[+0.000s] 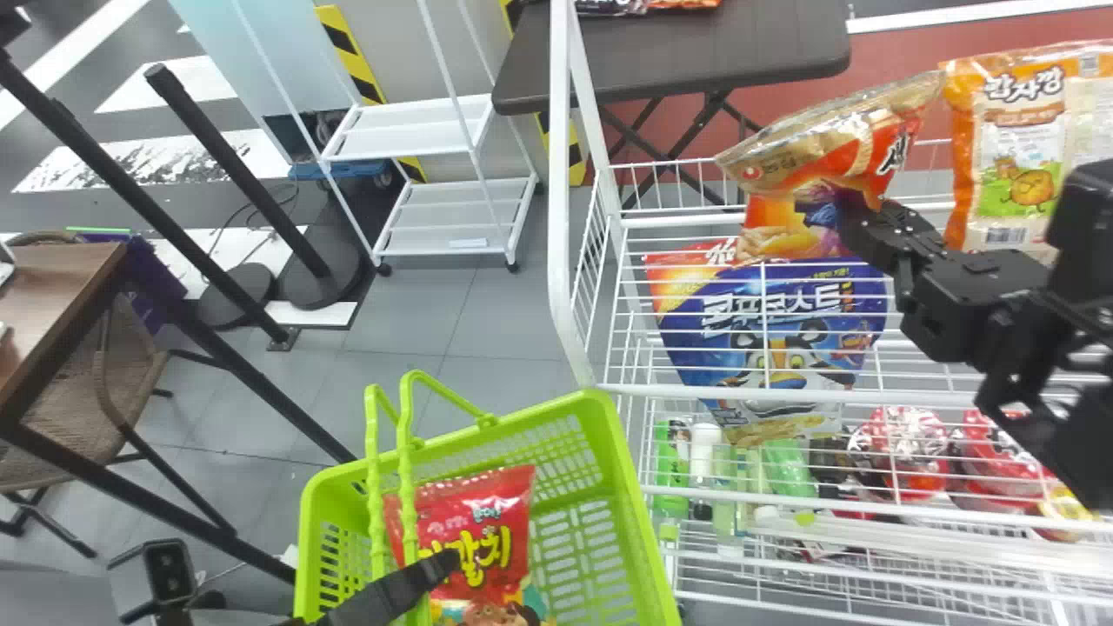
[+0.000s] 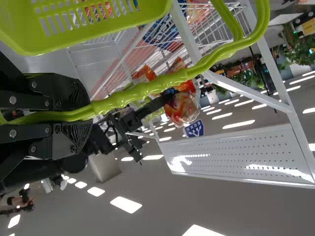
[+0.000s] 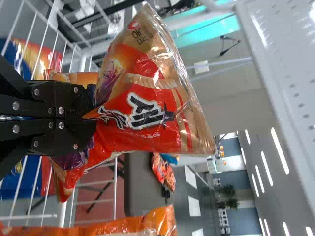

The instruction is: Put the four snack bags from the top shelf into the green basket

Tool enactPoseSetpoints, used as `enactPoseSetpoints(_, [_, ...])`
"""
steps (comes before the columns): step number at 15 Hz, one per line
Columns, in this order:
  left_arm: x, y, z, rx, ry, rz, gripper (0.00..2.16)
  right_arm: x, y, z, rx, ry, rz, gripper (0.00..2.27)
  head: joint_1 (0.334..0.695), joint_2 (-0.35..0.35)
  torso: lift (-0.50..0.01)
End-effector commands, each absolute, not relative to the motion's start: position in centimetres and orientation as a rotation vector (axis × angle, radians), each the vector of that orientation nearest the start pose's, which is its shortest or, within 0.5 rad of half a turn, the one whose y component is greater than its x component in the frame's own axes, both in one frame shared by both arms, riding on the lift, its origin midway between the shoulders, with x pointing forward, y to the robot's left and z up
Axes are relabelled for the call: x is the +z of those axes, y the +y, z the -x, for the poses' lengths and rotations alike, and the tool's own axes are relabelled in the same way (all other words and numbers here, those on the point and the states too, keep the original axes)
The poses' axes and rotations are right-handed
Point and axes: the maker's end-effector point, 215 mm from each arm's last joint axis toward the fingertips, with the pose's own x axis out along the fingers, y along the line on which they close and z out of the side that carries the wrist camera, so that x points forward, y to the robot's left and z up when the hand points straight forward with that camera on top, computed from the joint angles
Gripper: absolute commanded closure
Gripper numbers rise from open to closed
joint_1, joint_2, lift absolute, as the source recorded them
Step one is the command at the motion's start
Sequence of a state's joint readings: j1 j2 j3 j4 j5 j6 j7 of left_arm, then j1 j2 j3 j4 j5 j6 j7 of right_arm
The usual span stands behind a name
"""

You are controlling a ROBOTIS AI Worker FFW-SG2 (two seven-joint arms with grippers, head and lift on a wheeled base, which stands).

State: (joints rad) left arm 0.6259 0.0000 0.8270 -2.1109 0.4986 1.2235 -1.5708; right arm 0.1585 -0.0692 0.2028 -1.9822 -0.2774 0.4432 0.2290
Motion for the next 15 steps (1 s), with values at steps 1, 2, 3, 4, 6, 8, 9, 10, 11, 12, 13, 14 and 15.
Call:
enactPoseSetpoints(1, [-34.4, 28.4, -19.9, -0.826, 0.459, 1.095, 2.15, -31.6, -2.5, -46.0, 0.599, 0.254, -0.314, 2.25, 0.695, 0.350, 0.000])
enactPoseSetpoints(2, [-34.4, 28.4, -19.9, -0.826, 0.459, 1.095, 2.15, -31.7, -1.1, -43.9, 0.647, 0.297, -0.358, 2.25, 0.695, 0.350, 0.000])
enactPoseSetpoints(3, [-34.4, 28.4, -19.9, -0.827, 0.458, 1.094, 2.15, -31.9, 0.6, -41.8, 0.708, 0.348, -0.407, 2.25, 0.695, 0.350, 0.000])
enactPoseSetpoints(4, [-34.4, 28.4, -20.0, -0.829, 0.458, 1.094, 2.15, -32.1, 2.2, -40.1, 0.763, 0.387, -0.441, 2.25, 0.695, 0.350, 0.000])
enactPoseSetpoints(6, [-34.5, 28.3, -20.0, -0.830, 0.458, 1.098, 2.15, -32.1, 6.1, -36.5, 0.890, 0.451, -0.493, 2.25, 0.695, 0.350, 0.000])
enactPoseSetpoints(8, [-34.5, 28.3, -20.0, -0.830, 0.456, 1.097, 2.15, -31.9, 8.8, -34.3, 0.975, 0.489, -0.532, 2.25, 0.695, 0.350, 0.000])
enactPoseSetpoints(9, [-34.5, 28.3, -20.0, -0.830, 0.456, 1.097, 2.14, -32.6, 9.9, -32.8, 1.012, 0.545, -0.556, 2.25, 0.695, 0.350, 0.000])
enactPoseSetpoints(10, [-34.5, 28.4, -20.1, -0.830, 0.454, 1.096, 2.15, -33.5, 10.6, -31.7, 1.037, 0.596, -0.573, 2.25, 0.695, 0.350, 0.000])
enactPoseSetpoints(11, [-34.4, 28.4, -20.1, -0.830, 0.453, 1.095, 2.15, -34.7, 11.4, -30.4, 1.059, 0.653, -0.579, 2.25, 0.695, 0.350, 0.000])
enactPoseSetpoints(12, [-34.5, 28.4, -20.2, -0.830, 0.452, 1.096, 2.15, -36.2, 12.1, -29.1, 1.074, 0.720, -0.586, 2.25, 0.695, 0.350, 0.000])
enactPoseSetpoints(13, [-34.5, 28.4, -20.2, -0.831, 0.452, 1.100, 2.15, -37.1, 12.7, -28.4, 1.090, 0.755, -0.599, 2.25, 0.695, 0.350, 0.000])
enactPoseSetpoints(14, [-34.4, 28.3, -20.3, -0.834, 0.450, 1.097, 2.15, -38.5, 13.5, -26.9, 1.115, 0.826, -0.610, 2.25, 0.695, 0.350, 0.000])
enactPoseSetpoints(15, [-34.4, 28.2, -20.3, -0.835, 0.451, 1.100, 2.15, -39.6, 13.8, -25.8, 1.117, 0.876, -0.588, 2.25, 0.695, 0.350, 0.000])
